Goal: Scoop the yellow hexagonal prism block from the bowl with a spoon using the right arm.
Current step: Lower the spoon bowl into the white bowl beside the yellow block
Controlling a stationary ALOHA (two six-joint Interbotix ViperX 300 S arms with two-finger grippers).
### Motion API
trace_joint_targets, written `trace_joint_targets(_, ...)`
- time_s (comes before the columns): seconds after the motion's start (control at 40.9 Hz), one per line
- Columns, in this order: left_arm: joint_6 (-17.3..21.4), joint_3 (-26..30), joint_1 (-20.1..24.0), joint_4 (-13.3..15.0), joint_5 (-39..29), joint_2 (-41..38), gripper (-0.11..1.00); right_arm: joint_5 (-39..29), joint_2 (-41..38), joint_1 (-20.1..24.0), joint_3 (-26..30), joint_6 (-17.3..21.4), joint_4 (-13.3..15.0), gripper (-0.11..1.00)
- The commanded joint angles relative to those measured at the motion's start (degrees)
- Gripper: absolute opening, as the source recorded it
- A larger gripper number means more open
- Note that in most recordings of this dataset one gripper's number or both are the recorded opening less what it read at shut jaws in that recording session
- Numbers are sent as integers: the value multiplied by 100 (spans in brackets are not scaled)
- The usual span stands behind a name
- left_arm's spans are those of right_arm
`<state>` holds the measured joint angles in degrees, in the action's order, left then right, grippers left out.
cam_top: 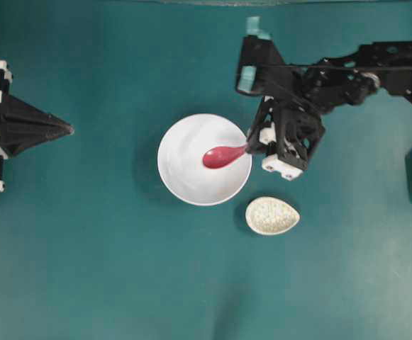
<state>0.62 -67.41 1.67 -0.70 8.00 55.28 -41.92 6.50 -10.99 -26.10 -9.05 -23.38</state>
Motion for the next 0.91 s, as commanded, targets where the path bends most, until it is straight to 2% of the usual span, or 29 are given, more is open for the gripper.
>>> trace_joint_targets(0.0,9,141,18,-35,18,-44,0,-404,-62,35,352,237,396,22)
trace_joint_targets(0.147,18,141,18,-26,18,-53,0,-1081,-325,70,721,492,712,22)
trace_joint_targets(0.342,18,141,9,-35,18,-70,0,-1688,-624,79,1143,554,800,22)
trace_joint_targets(0.514,18,141,9,-35,18,-70,0,-1837,-791,79,1362,563,879,22)
trace_joint_targets(0.881,18,149,9,-35,18,-35,0,-1846,-984,97,1380,633,1063,22)
